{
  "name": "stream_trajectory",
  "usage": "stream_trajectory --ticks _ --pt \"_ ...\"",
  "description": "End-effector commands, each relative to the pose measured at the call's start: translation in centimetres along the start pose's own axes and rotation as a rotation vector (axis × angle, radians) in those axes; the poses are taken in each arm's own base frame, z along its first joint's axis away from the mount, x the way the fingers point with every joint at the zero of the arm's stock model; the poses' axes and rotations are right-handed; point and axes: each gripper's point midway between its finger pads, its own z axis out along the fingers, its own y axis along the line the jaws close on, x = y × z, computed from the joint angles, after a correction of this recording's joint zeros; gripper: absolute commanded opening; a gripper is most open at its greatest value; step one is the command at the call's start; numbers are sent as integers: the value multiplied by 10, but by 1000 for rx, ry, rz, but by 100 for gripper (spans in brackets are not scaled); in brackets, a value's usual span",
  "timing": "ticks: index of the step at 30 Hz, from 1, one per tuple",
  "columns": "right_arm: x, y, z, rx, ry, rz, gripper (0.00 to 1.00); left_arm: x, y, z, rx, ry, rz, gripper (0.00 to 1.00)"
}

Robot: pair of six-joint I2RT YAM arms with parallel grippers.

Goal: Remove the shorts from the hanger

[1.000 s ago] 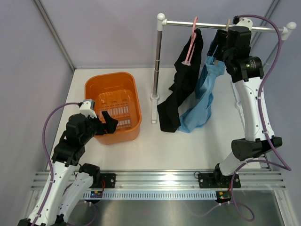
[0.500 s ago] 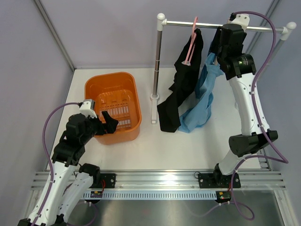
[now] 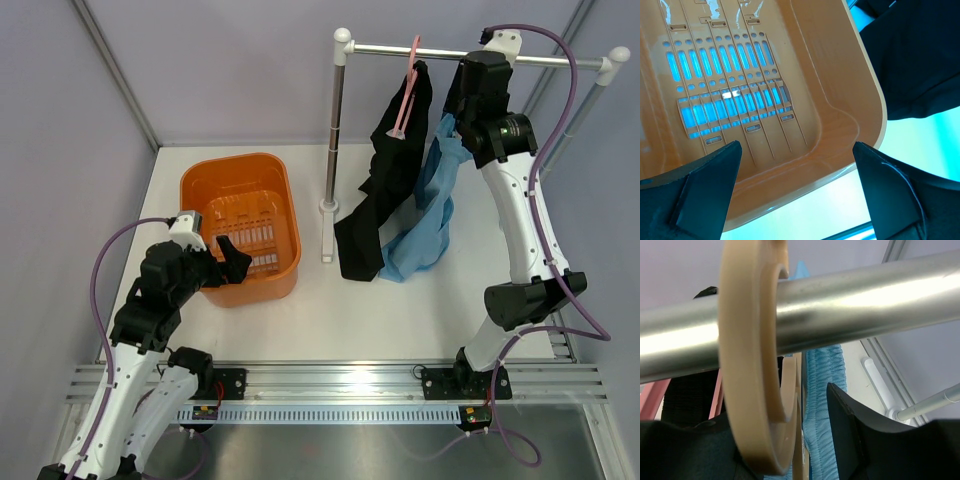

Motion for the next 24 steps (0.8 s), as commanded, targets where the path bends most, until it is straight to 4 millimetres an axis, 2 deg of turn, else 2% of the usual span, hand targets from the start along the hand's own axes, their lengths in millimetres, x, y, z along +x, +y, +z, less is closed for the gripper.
stream_trajectory --ticks 1,13,15,17,18,19,24 --pt "-12 -1 0 28 -52 9 51 -13 -8 1 37 -51 8 99" --pt "2 2 10 36 -21 -21 38 -13 -8 1 37 -51 10 99" --pt "1 2 11 38 -24 -25 33 -13 -8 1 38 -51 10 99" --pt "0 1 11 46 -29 -24 24 -13 -8 1 36 -48 8 99" --pt "-1 0 11 48 -31 -26 7 -13 -8 1 37 -51 8 99" --pt "-4 0 10 48 -36 -24 0 -13 -7 1 33 -50 8 99" --pt "-17 -4 -3 49 -66 -36 0 -13 -8 1 37 -50 8 99"
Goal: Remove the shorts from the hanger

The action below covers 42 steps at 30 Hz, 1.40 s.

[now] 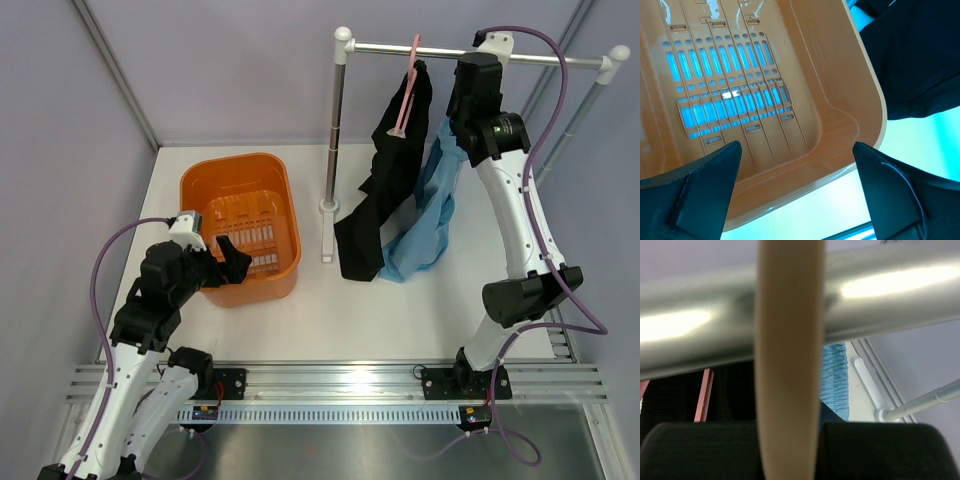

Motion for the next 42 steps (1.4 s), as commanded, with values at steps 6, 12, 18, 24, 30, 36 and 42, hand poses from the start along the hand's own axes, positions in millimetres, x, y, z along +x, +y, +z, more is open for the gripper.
stream_trajectory --ticks 6,12,18,24,30,36,42 --pt "-55 -9 -50 -52 -150 56 0 -13 -8 1 39 -51 10 99" --pt "-70 -23 -84 -87 -164 93 0 -13 -9 1 46 -48 11 99" --pt "-36 -28 -110 -156 -54 98 0 -13 -10 1 50 -48 13 99" --pt "27 -16 -162 -365 157 98 0 -12 -18 0 97 -38 30 99" --pt "113 21 -226 -664 389 70 0 -11 -48 -5 278 -19 78 99" --pt "179 48 -290 -858 566 -17 0 4 -95 -13 550 69 93 99" --pt "203 64 -337 -995 617 -88 0 9 -138 -19 622 88 144 99"
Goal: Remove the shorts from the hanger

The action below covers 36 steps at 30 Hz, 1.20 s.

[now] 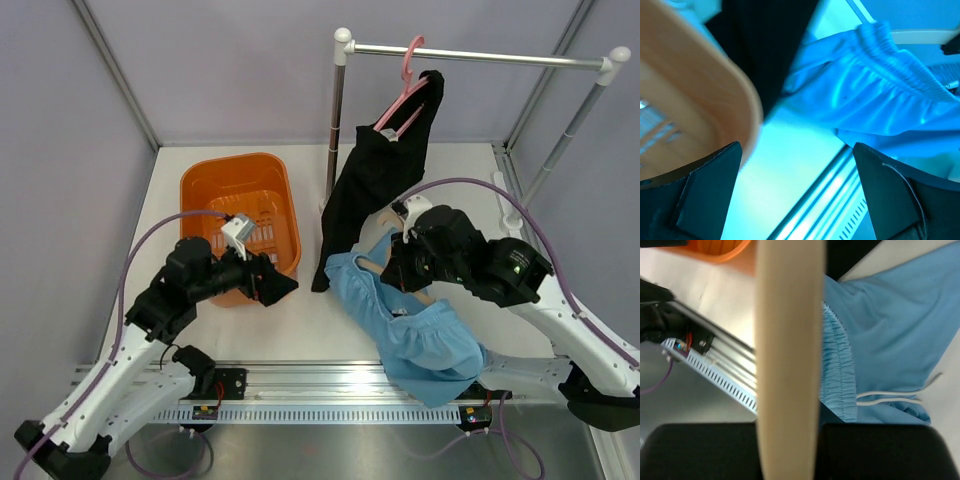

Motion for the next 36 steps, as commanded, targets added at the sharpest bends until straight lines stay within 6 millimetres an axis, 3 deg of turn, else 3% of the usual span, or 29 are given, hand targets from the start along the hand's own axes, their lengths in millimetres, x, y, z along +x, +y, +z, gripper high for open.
stream_trajectory --ticks 1,2,6,10,15,17,22,27,34,36 --pt "-6 31 -9 -105 -51 10 0 -25 -30 11 55 -71 50 99" --pt "-1 40 -7 -126 -38 -13 0 -20 -41 15 76 -52 54 99" --pt "3 58 2 -139 -13 -72 0 -22 -51 36 47 -51 42 99" --pt "4 62 10 -121 -1 -99 0 -33 -76 47 116 -94 46 99" --pt "2 65 6 -129 -12 -111 0 -35 -88 64 100 -80 73 99" --pt "1 63 4 -118 -21 -109 0 -40 -90 68 73 -92 66 99" --pt "0 60 -1 -114 -42 -103 0 -30 -79 90 -22 -36 58 99" --pt "0 54 0 -88 -46 -105 0 -24 -70 97 -85 -15 24 98" --pt "-5 58 -3 -106 -66 -114 0 -19 -56 93 -155 -8 20 83" --pt "-5 59 -3 -109 -66 -116 0 -18 -54 94 -166 1 22 70"
